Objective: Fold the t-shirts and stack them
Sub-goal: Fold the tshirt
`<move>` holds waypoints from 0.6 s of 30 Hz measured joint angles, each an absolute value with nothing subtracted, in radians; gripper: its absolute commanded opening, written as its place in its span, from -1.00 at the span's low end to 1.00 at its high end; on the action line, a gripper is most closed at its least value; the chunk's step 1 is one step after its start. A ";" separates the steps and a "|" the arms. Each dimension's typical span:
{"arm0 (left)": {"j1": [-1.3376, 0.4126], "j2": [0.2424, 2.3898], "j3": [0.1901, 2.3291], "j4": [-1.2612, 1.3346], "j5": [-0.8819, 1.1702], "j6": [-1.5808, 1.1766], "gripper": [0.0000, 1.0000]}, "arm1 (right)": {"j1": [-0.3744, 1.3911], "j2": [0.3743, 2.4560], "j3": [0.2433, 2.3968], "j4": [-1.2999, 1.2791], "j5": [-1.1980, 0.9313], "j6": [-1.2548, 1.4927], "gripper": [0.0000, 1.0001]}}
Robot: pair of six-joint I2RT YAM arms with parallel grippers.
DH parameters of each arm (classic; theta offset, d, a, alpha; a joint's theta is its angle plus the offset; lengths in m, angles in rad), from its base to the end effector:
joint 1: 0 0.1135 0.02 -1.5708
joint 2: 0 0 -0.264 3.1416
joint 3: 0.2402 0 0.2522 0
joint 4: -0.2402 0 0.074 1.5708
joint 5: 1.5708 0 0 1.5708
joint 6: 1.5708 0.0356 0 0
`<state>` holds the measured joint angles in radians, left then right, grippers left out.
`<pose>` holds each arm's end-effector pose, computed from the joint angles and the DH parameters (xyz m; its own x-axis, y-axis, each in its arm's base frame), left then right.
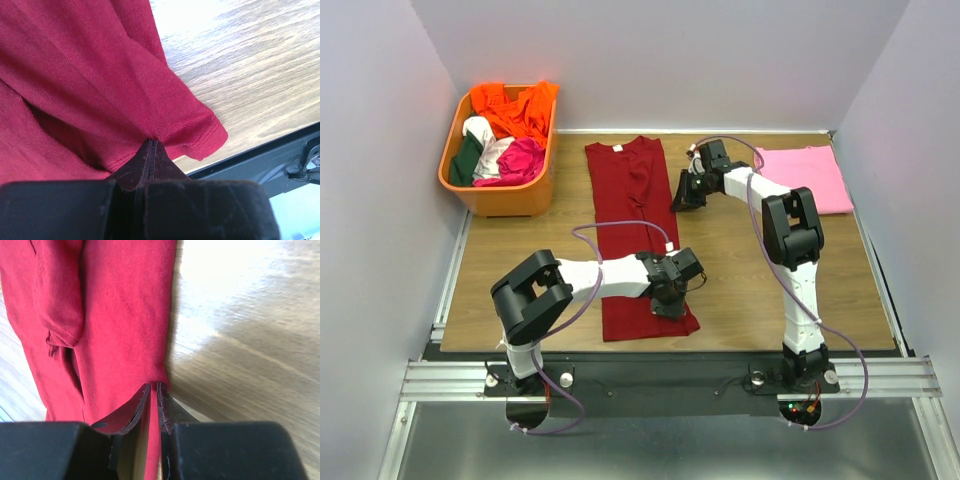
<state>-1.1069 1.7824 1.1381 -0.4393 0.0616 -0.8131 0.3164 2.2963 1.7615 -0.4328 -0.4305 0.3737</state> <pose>0.1585 -0.3217 0.1757 -0.9295 0.2374 -0.2822 0.3351 0.8633 -0.3775 0.4675 0.1687 0.1502 -0.9140 0.0499 -0.4027 -0.1870 0.8290 0.5270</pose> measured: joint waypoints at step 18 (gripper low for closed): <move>-1.107 1.739 1.154 -0.576 0.041 -0.733 -1.00 | 0.302 2.299 1.768 -0.430 -0.408 0.365 -0.66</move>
<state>-1.1069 1.7393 1.1542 -0.5762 0.0414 -0.7330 0.3016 2.2993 1.7683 -0.4297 -0.4080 0.3653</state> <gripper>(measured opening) 0.018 0.169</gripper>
